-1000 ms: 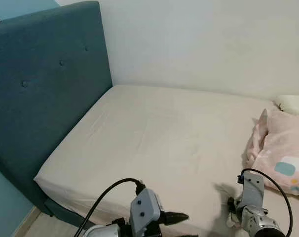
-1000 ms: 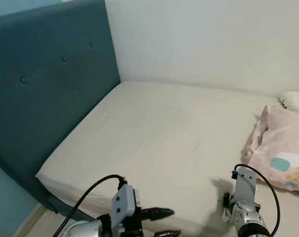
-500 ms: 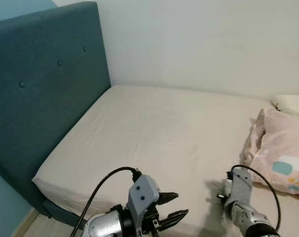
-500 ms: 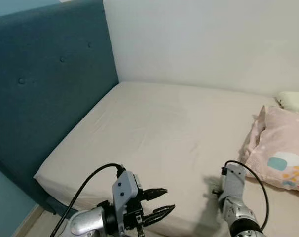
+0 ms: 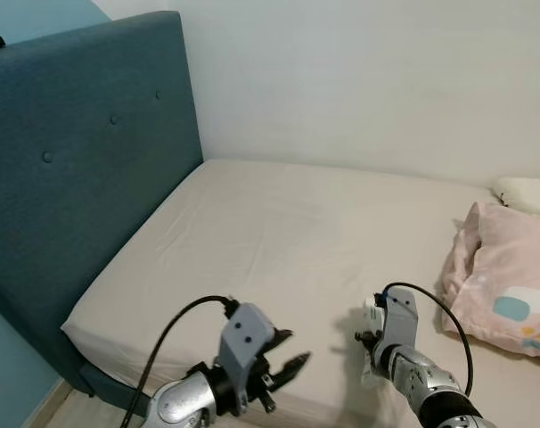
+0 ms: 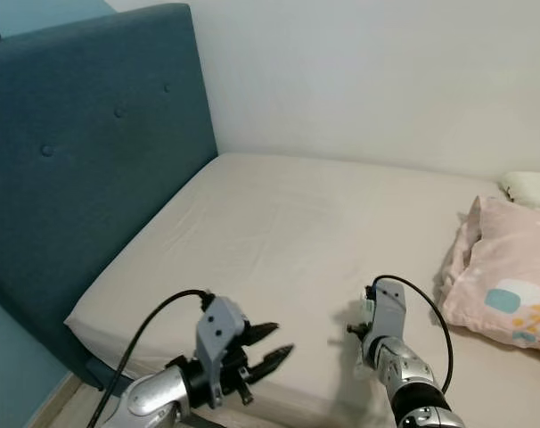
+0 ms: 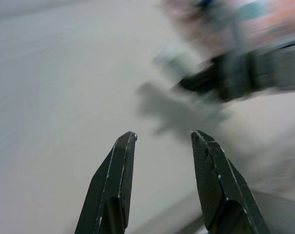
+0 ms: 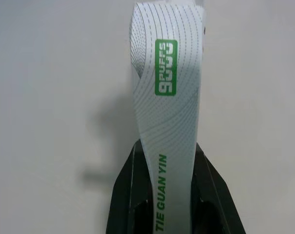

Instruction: Clean up the room

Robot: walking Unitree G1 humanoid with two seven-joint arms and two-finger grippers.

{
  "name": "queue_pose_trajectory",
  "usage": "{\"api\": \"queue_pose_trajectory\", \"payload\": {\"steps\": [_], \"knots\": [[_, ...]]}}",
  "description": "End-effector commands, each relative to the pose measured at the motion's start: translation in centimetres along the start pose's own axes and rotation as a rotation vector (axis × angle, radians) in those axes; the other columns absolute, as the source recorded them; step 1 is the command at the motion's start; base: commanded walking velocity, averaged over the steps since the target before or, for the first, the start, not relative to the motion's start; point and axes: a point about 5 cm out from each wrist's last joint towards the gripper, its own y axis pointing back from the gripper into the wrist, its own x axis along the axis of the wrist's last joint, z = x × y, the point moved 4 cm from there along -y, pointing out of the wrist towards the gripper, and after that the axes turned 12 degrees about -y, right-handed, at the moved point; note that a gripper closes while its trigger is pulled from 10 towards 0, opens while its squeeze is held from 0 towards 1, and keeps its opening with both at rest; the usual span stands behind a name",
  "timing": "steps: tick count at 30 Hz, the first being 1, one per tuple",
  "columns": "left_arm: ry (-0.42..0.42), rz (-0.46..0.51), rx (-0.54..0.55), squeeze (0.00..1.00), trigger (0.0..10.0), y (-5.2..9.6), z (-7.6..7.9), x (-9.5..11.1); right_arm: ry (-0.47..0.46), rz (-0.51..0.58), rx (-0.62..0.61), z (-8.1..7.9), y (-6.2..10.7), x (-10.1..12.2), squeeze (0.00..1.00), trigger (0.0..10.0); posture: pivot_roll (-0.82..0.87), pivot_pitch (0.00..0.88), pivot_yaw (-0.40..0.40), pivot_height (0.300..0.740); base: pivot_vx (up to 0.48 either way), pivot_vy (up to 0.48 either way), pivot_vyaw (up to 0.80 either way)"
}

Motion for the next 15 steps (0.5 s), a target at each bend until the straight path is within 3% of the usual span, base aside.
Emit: {"api": "queue_pose_trajectory", "payload": {"steps": [1,2,3,4,5,10,11,13,15], "knots": [[0.013,-0.112,0.129,0.00,10.0,0.9,-1.6,-2.3,0.071,0.021,0.047,-0.9,0.4,-0.9,0.00,0.0,0.03,0.198,-0.003,0.610,0.000,0.000,0.00],[0.013,-0.112,0.129,0.00,10.0,0.9,-1.6,-2.3,0.071,0.021,0.047,-0.9,0.4,-0.9,0.00,0.0,0.03,0.198,-0.003,0.610,0.000,0.000,0.00],[0.012,-0.146,0.189,0.00,10.0,1.4,-2.4,-3.0,0.117,0.050,0.066,-1.4,0.7,-0.9,0.00,3.5,0.03,0.193,-0.007,0.610,0.000,0.000,0.00],[0.013,-0.179,0.240,0.00,10.0,2.0,-3.1,-3.7,0.157,0.080,0.083,-1.8,1.0,-1.0,0.00,5.8,0.03,0.189,-0.009,0.610,0.000,0.000,0.00],[0.002,-0.210,0.297,0.00,10.0,2.6,-3.8,-4.4,0.188,0.107,0.095,-2.2,1.3,-1.1,0.00,10.0,0.03,0.186,-0.010,0.610,0.000,0.000,0.00],[0.024,-0.334,0.454,0.00,10.0,4.7,-5.4,-6.8,0.275,0.163,0.084,-2.5,2.1,-2.0,0.00,10.0,0.02,0.174,-0.018,0.610,0.000,0.000,0.00],[0.024,-0.334,0.454,0.00,10.0,4.7,-5.4,-6.8,0.275,0.163,0.084,-2.5,2.1,-2.0,0.00,10.0,0.02,0.174,-0.018,0.610,0.000,0.000,0.00],[0.019,-0.421,0.535,0.00,10.0,6.4,-5.6,-8.6,0.330,0.182,0.053,-2.1,2.9,-3.4,0.00,10.0,0.02,0.166,-0.019,0.610,0.000,0.000,0.00],[0.021,-0.464,0.570,0.00,10.0,7.1,-5.4,-9.4,0.362,0.184,0.055,-2.1,3.4,-4.2,0.00,10.0,0.02,0.162,-0.020,0.610,0.000,0.000,0.00]]}}
